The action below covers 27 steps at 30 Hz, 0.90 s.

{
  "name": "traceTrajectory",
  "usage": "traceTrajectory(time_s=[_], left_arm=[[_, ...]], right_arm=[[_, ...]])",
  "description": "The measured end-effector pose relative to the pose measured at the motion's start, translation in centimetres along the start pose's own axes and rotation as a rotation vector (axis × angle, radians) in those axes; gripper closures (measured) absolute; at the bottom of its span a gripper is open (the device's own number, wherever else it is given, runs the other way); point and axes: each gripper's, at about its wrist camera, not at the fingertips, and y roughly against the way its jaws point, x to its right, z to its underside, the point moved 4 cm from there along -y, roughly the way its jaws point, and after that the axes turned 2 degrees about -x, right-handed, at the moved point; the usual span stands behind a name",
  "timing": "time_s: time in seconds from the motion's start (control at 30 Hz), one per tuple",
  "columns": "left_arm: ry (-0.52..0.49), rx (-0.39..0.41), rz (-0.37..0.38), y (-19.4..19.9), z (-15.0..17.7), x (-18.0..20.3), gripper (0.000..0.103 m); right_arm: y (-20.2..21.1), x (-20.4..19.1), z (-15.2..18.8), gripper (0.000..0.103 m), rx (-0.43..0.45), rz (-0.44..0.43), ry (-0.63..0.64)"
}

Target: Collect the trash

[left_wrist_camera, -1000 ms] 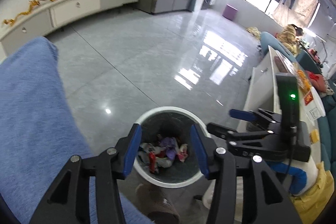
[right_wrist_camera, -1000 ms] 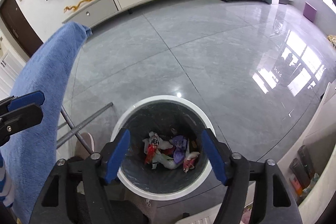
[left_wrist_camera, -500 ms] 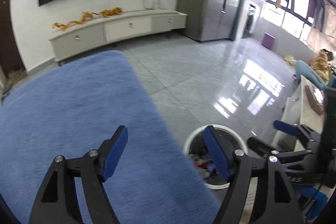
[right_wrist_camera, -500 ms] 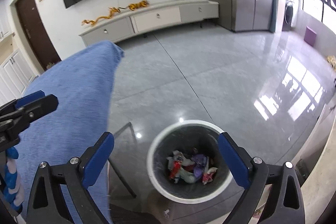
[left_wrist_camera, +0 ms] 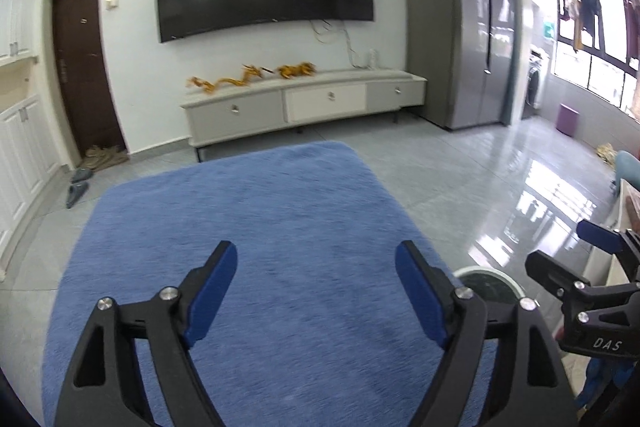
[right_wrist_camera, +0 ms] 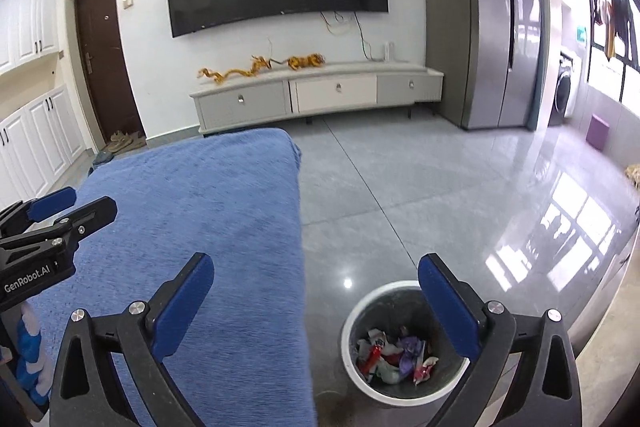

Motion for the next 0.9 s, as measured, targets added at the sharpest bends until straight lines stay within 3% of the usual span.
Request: traceTrajectory(time_s=[0.07,0.37,0.5,0.67,0.9], left_arm=[[0.023,0.015,-0.024,0.7,0.5,-1.1,0.013],[0.043,0.025,-0.104,2.2,2.4,-3.2,0.012],[0.056,0.037,-0.127,2.5,2.7,-3.8,0.012],[0.074,0.060,-0.151,2.9,3.0,-4.2,0.002],[0.074,0.074,-0.164,2.7,3.0,-4.4,0.002]], right_arm=[[0.3,-0.8,0.1,0.000,0.011,0.000,0.010],[1.1,-4.1,0.9,0.000,0.058,0.028,0.049],[1.1,-4.6,1.0,0.000,0.076,0.042,0.059],[1.3,-4.4,1.2,0.000,0.097,0.066,0.056],[1.1,-4.3,1.1,0.000,0.111,0.103,0.069]])
